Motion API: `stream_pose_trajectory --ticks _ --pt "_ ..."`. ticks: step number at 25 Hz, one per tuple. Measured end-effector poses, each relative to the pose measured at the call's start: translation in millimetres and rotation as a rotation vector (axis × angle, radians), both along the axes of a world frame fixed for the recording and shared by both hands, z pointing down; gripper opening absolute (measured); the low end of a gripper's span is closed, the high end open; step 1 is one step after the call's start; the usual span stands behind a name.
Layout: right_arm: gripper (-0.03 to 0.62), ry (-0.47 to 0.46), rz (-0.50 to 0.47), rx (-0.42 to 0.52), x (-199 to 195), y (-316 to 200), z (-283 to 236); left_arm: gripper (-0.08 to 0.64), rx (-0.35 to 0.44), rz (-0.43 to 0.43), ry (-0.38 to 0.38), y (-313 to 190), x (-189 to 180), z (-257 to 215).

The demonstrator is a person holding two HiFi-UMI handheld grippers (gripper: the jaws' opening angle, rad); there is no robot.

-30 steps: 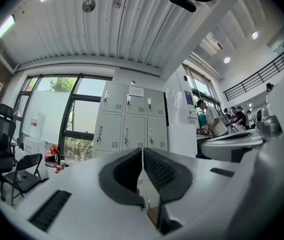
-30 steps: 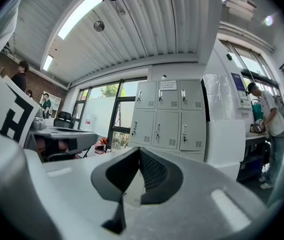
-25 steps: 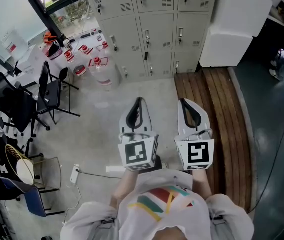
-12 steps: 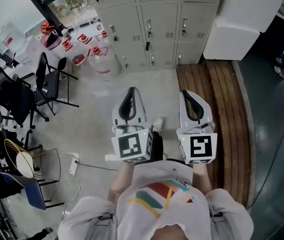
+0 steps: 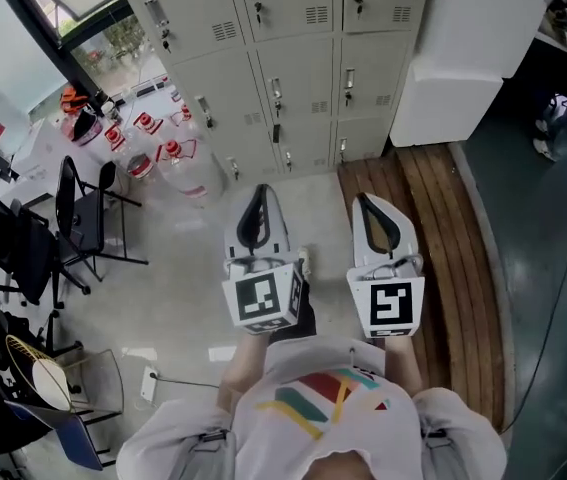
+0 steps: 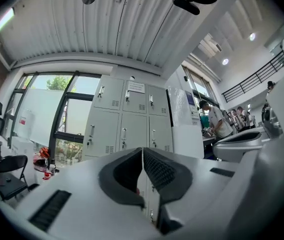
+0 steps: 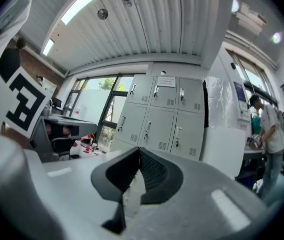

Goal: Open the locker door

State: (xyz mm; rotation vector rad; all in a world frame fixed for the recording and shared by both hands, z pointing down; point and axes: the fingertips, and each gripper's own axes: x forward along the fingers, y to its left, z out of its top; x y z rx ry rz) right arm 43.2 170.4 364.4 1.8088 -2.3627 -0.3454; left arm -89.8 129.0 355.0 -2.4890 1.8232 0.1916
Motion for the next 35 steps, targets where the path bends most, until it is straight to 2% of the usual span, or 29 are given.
stream_pose_trajectory --ticks 6,10,13,17,20,29,35 --pt "0.005 0.105 0.064 0.004 10 -96 -16 0.021 0.049 0.033 -0.004 -103 16 -27" --pt "0.005 0.11 0.063 -0.013 6 -175 -25 0.021 0.032 0.033 0.015 -187 13 -36" --pt "0.005 0.103 0.067 0.02 5 -232 -39 0.021 0.042 0.031 0.01 -248 12 -45" --pt "0.005 0.167 0.077 0.01 1 -288 -40 0.021 0.054 0.01 0.016 -308 5 -54" --pt "0.006 0.18 0.056 -0.008 -2 -311 -37 0.021 0.045 -0.026 0.025 -328 -1 -55" --pt "0.008 0.061 -0.06 0.029 4 -356 -52 0.021 -0.014 -0.073 0.023 -344 16 -46" --pt "0.008 0.074 -0.126 0.023 9 -369 -51 0.021 -0.008 -0.098 0.011 -352 33 -47"
